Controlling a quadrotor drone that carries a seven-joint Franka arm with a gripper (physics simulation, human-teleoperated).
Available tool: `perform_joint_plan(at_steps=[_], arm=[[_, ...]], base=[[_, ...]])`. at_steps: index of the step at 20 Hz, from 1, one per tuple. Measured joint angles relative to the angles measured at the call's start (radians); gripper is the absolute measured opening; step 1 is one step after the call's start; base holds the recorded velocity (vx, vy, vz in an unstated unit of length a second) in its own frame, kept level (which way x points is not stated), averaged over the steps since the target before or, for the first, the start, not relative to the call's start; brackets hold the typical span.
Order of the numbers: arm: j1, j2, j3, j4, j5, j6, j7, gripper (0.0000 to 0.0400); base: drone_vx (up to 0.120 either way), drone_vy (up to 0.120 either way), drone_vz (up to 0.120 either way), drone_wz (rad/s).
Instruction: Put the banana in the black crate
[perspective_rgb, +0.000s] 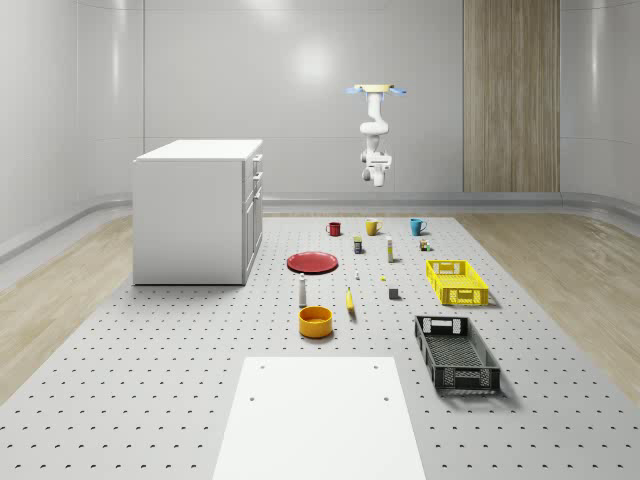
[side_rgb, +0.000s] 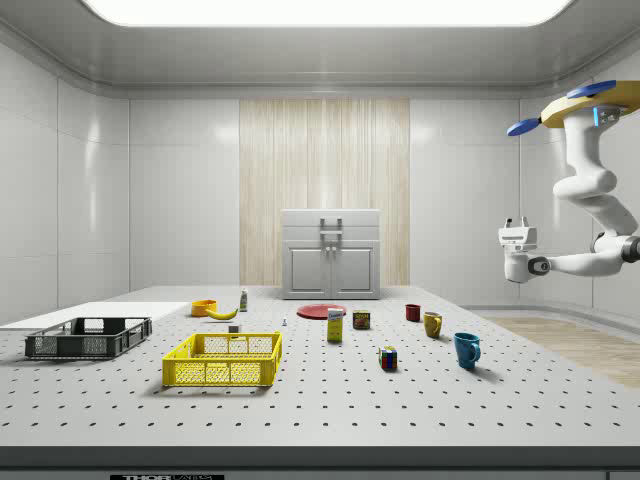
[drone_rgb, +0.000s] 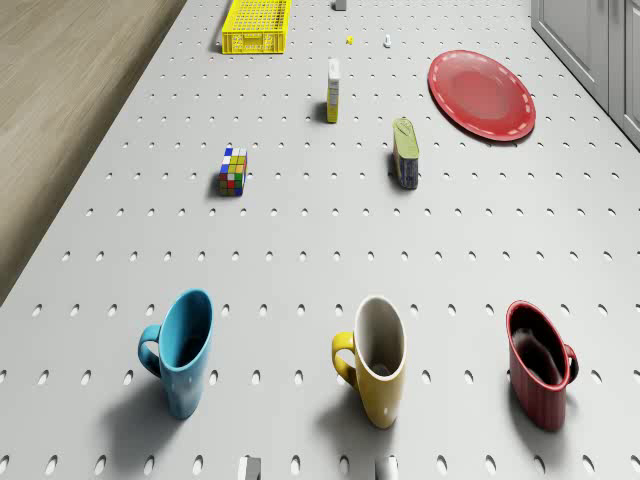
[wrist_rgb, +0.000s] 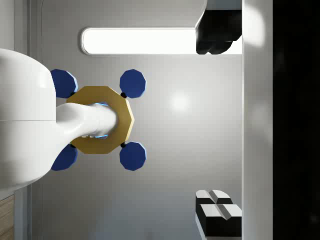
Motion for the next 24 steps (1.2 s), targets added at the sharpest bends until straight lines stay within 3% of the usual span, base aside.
perform_joint_plan(at_steps=[6,11,16,24], arm=[[-0.003,0.025,0.001,0.128,0.001,-0.098,-0.002,0.0400],[-0.004,0.059,0.002,0.222,0.002,-0.154,-0.002,0.0400],[-0.005,0.079,0.003,0.273,0.002,-0.182,-0.003,0.0400],[-0.007,0.085,0.004,0.295,0.002,-0.191,-0.003,0.0400]], base=[[0.080,-0.093,0.000,0.000],[0.120,-0.120,0.000,0.000],[0.120,-0.120,0.000,0.000],[0.120,-0.120,0.000,0.000]])
